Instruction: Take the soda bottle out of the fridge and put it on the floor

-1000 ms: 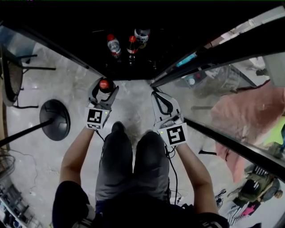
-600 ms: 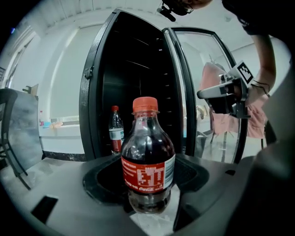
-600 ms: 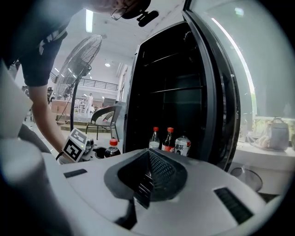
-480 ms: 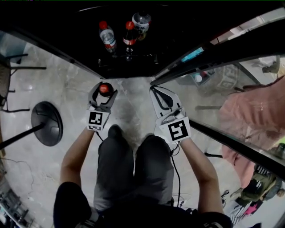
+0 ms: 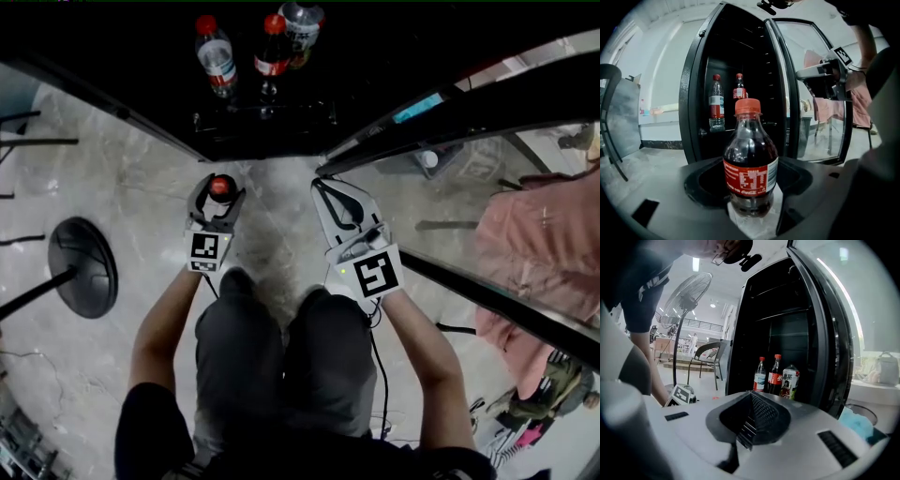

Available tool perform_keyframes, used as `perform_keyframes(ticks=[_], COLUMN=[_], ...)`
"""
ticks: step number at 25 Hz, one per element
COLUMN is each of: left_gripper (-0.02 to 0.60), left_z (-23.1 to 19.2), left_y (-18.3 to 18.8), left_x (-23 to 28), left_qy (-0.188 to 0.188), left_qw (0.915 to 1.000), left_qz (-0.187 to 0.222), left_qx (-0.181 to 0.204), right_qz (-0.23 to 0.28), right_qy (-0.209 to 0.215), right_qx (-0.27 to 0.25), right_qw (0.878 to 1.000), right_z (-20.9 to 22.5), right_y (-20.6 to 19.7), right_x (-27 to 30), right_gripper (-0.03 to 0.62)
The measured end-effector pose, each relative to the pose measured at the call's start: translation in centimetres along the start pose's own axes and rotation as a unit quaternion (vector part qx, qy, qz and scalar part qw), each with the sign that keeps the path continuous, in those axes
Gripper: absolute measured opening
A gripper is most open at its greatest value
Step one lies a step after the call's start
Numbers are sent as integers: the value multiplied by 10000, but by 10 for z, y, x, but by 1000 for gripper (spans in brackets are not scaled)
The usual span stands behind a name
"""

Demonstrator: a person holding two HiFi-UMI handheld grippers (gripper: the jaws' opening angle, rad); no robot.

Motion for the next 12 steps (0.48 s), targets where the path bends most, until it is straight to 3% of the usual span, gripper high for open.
perform_keyframes(ticks=[12], left_gripper=[316], left_z=[-1], left_y=[-84], left_x=[36], left_qy=[214], left_qw=[9993], left_qz=[-130], left_qx=[-261], right_qz=[40], right_qy=[124], right_qx=[-98], right_qw=[9999], right_z=[-4], right_y=[-35], right_x=[19], right_gripper=[18])
Point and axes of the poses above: the fingertips, and each gripper's own axes: x forward along the fingers, z to its right, y out of its top, the point moved 2 cm from there along -x, backward along the fingers, and after that the axes turned 4 degrees about -y, right-handed, at the moved point
